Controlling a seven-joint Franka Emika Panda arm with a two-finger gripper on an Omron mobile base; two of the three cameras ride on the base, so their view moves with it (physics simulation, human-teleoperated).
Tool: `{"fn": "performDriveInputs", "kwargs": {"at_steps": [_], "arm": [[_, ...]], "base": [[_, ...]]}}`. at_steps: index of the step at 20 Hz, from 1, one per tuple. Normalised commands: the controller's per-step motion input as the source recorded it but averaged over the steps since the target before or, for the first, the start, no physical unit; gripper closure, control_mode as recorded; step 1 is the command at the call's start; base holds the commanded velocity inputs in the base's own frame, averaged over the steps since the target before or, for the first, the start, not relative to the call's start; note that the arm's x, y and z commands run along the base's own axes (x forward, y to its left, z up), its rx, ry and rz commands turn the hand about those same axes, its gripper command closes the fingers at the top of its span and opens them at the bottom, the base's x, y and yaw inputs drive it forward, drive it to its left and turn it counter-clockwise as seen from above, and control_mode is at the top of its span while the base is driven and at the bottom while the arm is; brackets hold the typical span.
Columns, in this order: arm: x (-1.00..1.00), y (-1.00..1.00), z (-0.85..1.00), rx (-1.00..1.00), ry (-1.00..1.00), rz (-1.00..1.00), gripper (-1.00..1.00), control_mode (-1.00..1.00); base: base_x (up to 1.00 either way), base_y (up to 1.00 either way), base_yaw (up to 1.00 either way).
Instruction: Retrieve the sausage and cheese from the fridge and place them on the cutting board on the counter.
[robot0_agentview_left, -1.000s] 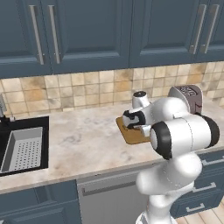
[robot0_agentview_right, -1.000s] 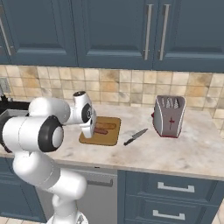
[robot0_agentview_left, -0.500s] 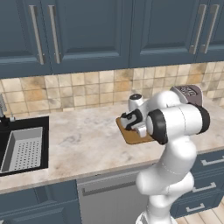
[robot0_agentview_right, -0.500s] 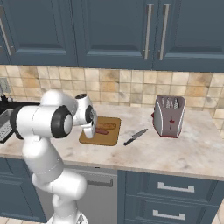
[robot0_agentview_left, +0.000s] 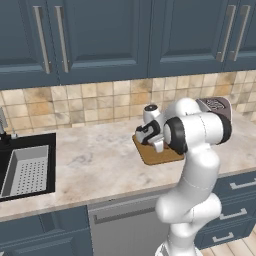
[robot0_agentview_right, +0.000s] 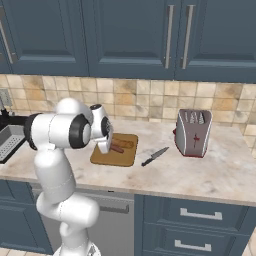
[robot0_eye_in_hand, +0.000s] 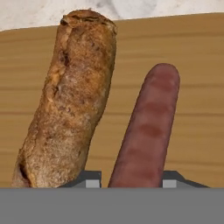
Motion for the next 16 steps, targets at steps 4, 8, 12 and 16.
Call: {"fn": "performDriveInputs", "kwargs": {"at_steps": [4,8,12,16], "arm": [[0.03,0.0,-0.22,0.0,-0.06,0.0,1.0,-1.0],[0.0,0.0,-0.27,0.0,-0.07,0.0,1.0,-1.0],[0.0,0.0,-0.22,0.0,-0.07,0.0,1.0,-1.0],[-0.12,-0.01,-0.11,0.0,-0.06,0.0,-1.0,-1.0]], "base": [[0.0,0.0,0.0],[0.0,0.0,0.0],[0.0,0.0,0.0],[0.0,0.0,0.0]]}}
